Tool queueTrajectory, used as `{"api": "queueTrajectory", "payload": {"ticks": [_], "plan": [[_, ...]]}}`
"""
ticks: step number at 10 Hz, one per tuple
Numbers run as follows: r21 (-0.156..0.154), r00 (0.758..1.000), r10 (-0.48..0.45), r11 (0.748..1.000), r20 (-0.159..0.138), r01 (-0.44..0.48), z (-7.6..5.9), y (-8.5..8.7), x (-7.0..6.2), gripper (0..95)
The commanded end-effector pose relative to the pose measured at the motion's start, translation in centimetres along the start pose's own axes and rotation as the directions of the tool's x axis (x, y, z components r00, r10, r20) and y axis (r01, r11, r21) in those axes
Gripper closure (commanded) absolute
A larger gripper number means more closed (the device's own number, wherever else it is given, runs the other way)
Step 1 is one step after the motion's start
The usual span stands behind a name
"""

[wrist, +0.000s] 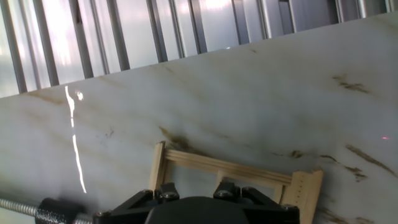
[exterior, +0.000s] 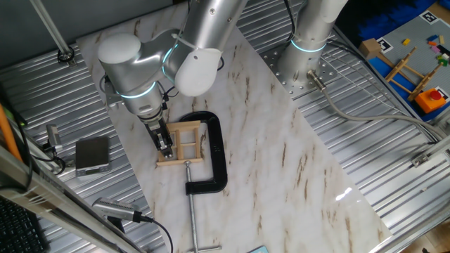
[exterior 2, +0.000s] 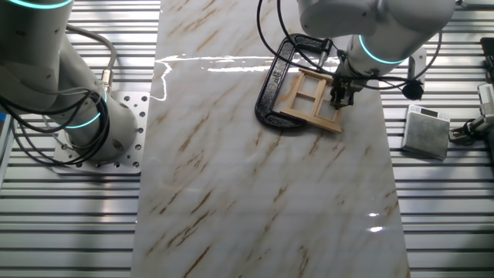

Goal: Open a sliding window

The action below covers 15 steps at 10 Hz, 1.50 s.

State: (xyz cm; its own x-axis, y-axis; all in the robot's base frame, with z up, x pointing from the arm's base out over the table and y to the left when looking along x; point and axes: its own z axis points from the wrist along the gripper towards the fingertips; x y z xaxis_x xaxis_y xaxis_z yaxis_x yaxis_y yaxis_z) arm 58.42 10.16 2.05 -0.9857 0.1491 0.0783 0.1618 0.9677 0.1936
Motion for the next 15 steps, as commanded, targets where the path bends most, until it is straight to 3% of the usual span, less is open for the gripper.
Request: {"api": "queueTrajectory", "payload": {"ticks": [1,9,15], "plan": [[-0.001,1.000,0.000,1.000,-0.001,0.000,0.12,0.25,-0.08,57.0],[0.004,1.000,-0.003,1.000,-0.002,0.003,0.21,0.97,-0.19,57.0],[0.041,0.999,-0.036,0.999,0.002,0.036,0.21,0.99,-0.19,57.0]]}}
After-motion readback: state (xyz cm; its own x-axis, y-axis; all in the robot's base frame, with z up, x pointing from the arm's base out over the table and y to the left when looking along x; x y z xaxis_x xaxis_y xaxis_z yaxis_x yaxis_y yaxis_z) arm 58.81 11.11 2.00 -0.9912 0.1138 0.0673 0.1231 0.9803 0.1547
